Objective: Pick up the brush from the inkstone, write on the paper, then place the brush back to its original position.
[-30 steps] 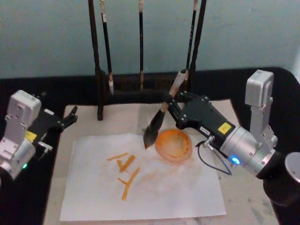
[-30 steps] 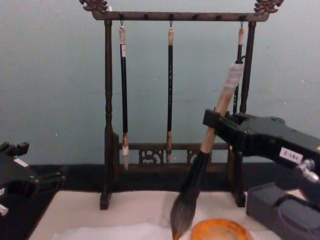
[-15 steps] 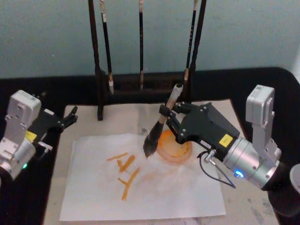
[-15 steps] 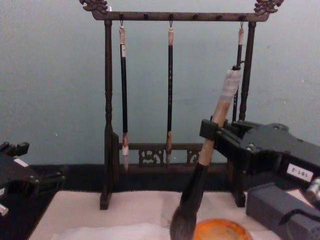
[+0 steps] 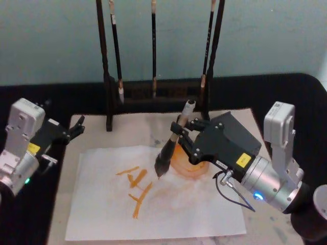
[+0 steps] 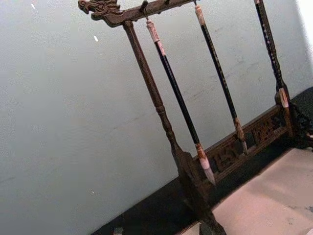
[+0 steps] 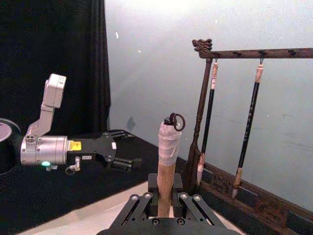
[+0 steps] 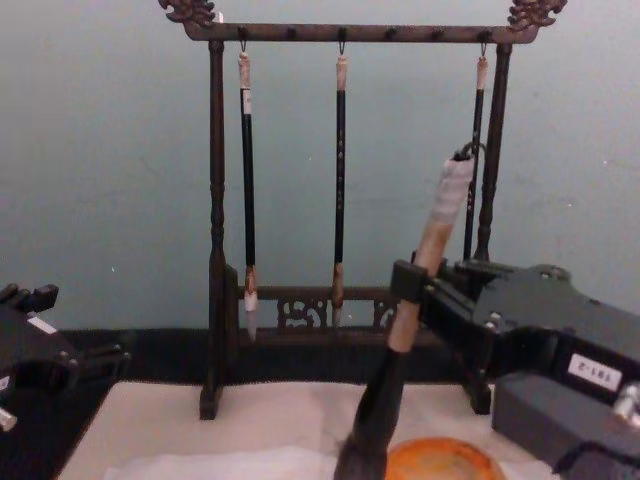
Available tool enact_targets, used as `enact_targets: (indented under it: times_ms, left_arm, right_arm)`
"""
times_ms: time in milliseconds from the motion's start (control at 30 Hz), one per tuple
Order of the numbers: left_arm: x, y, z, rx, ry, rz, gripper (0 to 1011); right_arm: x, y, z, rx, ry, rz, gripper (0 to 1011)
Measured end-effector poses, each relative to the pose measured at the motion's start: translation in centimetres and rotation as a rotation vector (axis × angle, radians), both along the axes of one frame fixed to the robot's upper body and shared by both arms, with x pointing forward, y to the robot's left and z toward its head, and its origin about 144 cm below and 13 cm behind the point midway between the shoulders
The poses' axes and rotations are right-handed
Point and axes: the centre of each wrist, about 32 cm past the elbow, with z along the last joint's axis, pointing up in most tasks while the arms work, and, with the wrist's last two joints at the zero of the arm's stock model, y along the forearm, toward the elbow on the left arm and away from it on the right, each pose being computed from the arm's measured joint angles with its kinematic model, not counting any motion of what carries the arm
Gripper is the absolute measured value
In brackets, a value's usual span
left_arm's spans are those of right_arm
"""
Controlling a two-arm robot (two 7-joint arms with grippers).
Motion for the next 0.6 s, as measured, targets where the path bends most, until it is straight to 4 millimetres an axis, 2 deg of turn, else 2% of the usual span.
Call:
enact_targets:
  times_ms: [600]
  left_arm:
    - [0.00,0.00,0.00,0.000,0.000,0.000,1010]
  right_arm:
    - [-0.06,0.22,-0.70,-0.024,0.010,0.009,158]
